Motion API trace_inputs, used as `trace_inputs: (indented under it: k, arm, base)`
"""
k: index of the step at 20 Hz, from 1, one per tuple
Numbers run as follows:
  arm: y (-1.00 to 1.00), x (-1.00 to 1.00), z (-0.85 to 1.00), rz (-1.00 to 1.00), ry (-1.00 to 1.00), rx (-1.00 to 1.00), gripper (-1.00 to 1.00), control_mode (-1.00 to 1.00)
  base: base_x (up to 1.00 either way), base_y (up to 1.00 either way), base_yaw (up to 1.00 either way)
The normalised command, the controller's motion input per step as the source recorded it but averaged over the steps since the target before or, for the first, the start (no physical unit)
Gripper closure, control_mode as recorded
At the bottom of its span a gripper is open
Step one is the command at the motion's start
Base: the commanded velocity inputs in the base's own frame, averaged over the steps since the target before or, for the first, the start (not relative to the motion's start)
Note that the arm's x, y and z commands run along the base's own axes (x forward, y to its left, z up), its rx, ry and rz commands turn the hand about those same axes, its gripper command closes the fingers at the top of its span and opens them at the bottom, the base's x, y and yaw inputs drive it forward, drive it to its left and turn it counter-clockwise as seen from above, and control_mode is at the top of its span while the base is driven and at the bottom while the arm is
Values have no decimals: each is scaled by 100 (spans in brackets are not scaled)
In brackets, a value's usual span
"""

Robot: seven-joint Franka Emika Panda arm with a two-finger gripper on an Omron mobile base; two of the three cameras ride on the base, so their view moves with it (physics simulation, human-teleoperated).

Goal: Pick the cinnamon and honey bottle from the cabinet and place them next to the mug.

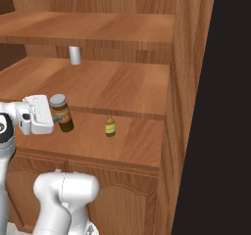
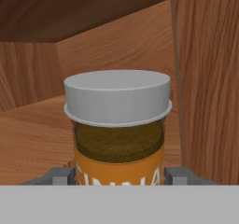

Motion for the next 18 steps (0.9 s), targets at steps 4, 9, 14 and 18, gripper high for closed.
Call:
trace_inputs:
  k: [4, 9, 14, 18]
  arm:
    - [0, 0, 0, 0, 0, 0, 100, 100]
    - [0, 0, 0, 0, 0, 0, 100, 100]
    - [0, 0, 0, 0, 0, 0, 100, 100]
    - [0, 0, 0, 0, 0, 0, 100, 100]
  base:
    - [-71, 15, 0]
    - [-100, 44, 0]
    - [-100, 58, 1]
    - [-100, 72, 3]
